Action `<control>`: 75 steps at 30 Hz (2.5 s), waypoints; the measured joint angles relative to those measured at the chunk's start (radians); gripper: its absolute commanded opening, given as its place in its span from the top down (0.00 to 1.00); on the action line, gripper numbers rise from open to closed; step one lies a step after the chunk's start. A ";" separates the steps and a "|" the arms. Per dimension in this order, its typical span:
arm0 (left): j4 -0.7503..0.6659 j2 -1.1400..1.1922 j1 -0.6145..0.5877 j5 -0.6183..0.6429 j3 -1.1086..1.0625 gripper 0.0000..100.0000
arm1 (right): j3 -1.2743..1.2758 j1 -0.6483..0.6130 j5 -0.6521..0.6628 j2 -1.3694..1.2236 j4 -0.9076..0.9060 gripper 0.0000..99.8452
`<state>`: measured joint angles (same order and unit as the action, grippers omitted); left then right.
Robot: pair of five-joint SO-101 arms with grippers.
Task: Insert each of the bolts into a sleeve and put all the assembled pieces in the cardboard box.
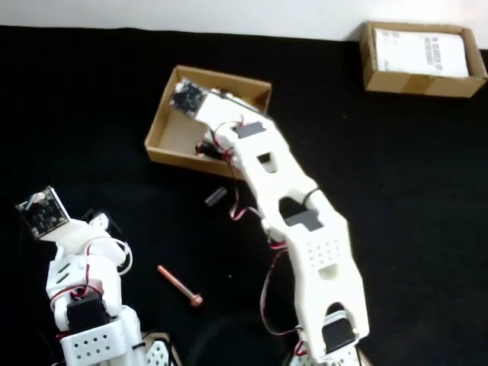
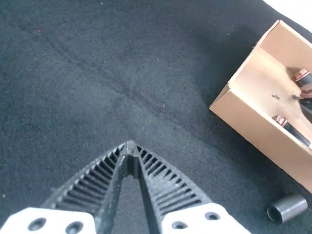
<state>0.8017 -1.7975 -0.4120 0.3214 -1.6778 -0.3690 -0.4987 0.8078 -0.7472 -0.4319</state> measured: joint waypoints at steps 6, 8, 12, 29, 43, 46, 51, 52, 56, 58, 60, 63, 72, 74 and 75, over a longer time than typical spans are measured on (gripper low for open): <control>0.012 0.000 0.000 0.000 0.000 0.99 | -0.037 -0.038 0.002 -0.005 -0.170 0.85; 0.015 0.000 0.000 0.000 0.000 0.99 | -0.049 -0.046 -0.034 0.006 -0.256 0.84; 0.015 0.000 0.003 0.000 0.000 0.99 | -0.057 -0.051 -0.140 0.069 -0.399 0.84; 0.015 0.000 0.003 0.000 0.000 0.99 | -0.057 -0.176 -0.371 0.376 -1.125 0.84; 0.029 0.000 -0.005 -0.006 0.000 0.99 | -0.058 -0.189 0.359 0.239 -1.135 0.84; 0.029 0.000 -0.015 -0.097 0.000 0.99 | -0.068 -0.199 0.411 0.176 -1.135 0.84; 0.032 0.000 -0.017 -0.244 0.000 0.99 | -0.219 -0.201 0.422 0.043 -1.137 0.84; 0.032 0.000 -0.017 -0.252 0.000 0.99 | -0.265 -0.201 0.422 0.014 -1.146 0.84; 0.032 0.000 -0.017 -0.259 0.000 0.99 | -0.457 -0.203 0.428 -0.094 -1.204 0.84; 0.035 0.000 -0.017 -0.259 0.000 0.99 | -0.542 -0.203 0.428 -0.152 -1.226 0.84; 0.037 0.000 -0.017 -0.259 0.000 0.99 | -0.614 -0.203 0.430 -0.207 -1.270 0.84; 0.038 0.000 -0.017 -0.259 0.000 0.99 | -0.681 -0.203 0.422 -0.261 -1.316 0.84; 0.038 0.000 -0.017 -0.261 0.000 0.99 | -0.675 -0.184 0.397 -0.247 -1.321 0.84; 0.038 0.000 -0.017 -0.261 0.000 0.99 | -0.624 -0.178 0.396 -0.229 -1.321 0.84; 0.038 0.000 -0.017 -0.261 0.000 0.99 | -0.591 -0.176 0.394 -0.221 -1.321 0.84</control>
<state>0.8401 -1.7975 -0.4289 0.0606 -1.6778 -0.9597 -0.6751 1.2022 -0.9682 -1.7530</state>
